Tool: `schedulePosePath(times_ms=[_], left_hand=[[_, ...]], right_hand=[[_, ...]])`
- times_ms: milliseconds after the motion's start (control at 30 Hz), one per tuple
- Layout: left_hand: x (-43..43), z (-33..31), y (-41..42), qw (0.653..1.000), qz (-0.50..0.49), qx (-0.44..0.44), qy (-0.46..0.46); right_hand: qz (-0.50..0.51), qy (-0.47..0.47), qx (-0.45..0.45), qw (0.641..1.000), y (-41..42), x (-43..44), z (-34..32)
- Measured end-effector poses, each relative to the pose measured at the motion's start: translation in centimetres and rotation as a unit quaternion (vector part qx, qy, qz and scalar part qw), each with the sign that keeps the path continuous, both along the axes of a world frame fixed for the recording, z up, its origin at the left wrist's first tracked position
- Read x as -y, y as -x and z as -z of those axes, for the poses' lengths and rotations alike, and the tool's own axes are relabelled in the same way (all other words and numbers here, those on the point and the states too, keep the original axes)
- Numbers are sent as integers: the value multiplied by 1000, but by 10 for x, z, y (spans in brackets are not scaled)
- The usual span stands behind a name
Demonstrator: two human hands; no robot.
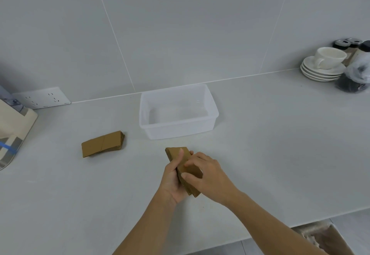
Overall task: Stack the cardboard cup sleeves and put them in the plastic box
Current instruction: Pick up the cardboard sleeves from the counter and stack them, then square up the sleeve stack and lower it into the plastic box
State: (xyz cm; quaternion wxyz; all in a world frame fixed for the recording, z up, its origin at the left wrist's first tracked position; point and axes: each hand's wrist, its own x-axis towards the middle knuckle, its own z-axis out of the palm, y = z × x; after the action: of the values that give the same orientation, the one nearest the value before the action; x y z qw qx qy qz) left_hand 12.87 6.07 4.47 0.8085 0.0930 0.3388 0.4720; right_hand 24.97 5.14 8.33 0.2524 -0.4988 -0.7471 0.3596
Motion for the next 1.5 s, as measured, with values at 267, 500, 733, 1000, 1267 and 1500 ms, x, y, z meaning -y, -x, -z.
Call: schedulePosePath(times_ms=[267,500,733,1000,1267,1500], left_hand=[[-1,-17,8,978,105,-167,-60],[3,-26,10,926,242,-268,-112],[6,-32,15,911,298,-266,-100],[0,-35,19,941,242,-222,-87],[-5,-35,41,984,40,-149,-85],[8,-37,33,951,-61,-270,-135]], right_hand=[[50,18,-33,998,-20,-24,-3],[-13,79,-57,995,-31,-39,-12],[-93,151,-84,981,-33,-43,-16],[-95,190,-132,968,-34,-54,-10],[-11,207,-263,942,-47,-74,-5],[52,219,-332,916,-46,-85,1]])
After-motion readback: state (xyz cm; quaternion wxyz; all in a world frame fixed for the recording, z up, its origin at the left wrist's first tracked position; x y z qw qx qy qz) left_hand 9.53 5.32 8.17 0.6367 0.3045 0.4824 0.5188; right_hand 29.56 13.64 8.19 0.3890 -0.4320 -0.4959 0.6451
